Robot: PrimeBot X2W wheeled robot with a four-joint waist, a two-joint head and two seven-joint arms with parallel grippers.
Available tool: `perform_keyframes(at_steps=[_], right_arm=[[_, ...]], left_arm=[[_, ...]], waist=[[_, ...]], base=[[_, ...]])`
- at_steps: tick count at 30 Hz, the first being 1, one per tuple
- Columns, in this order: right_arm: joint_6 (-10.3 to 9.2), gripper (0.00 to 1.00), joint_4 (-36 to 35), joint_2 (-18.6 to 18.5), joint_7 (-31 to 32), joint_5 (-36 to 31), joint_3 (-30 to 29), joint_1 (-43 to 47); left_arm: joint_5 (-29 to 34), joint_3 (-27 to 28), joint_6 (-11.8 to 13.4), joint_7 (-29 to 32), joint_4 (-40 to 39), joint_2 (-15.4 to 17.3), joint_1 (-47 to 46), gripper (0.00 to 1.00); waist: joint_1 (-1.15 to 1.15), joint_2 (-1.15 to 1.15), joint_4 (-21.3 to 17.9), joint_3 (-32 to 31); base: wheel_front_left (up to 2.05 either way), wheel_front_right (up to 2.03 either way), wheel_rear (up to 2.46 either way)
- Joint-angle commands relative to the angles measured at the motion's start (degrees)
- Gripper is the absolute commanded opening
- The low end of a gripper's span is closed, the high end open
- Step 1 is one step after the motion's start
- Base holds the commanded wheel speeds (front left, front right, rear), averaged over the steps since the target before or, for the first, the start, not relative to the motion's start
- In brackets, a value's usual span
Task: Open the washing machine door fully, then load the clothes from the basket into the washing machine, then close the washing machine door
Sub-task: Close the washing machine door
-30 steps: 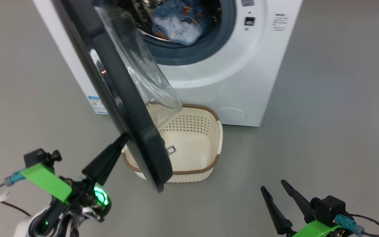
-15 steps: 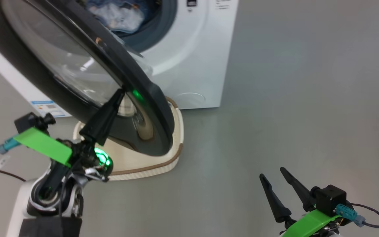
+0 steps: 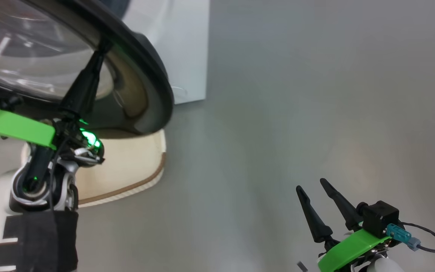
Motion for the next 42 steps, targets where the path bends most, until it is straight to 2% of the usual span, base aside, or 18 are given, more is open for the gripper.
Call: perform_keyframes(at_steps=[1, 8, 14, 31, 42], right_arm=[[0.09, 1.0, -1.4, 0.0, -0.7, -0.2, 0.9, -0.6], [0.09, 1.0, -1.2, 0.3, -0.7, -0.3, 0.4, -0.7], [0.09, 1.0, -0.8, 0.0, -0.7, -0.2, -0.2, 0.2], [0.09, 1.0, 1.9, -1.1, -0.7, 0.5, 0.8, 5.7], [0.09, 1.0, 1.2, -1.0, -0.7, 0.7, 0.6, 7.8]], left_arm=[[1.0, 1.9, -0.4, -0.6, -0.8, 1.2, -2.2, 0.0], [1.4, 3.8, -0.4, -1.7, -0.6, 1.2, -2.7, 0.0], [2.3, 4.5, -0.4, -2.3, -0.7, 1.2, 0.1, 0.0], [1.2, 6.9, -0.4, -9.8, -4.6, 1.1, 18.2, 0.0], [3.4, 6.8, -0.4, -13.6, -7.5, 1.1, 24.8, 0.0]], waist=[[0.0, 0.0, -2.1, 2.0], [0.0, 0.0, -2.4, 1.6], [0.0, 0.0, -0.9, -0.9], [0.0, 0.0, 4.0, -13.9], [0.0, 0.0, 5.7, -16.4]], base=[[0.0, 0.0, 0.0], [0.0, 0.0, 0.0], [0.0, 0.0, 0.0], [0.0, 0.0, 0.0], [0.0, 0.0, 0.0]])
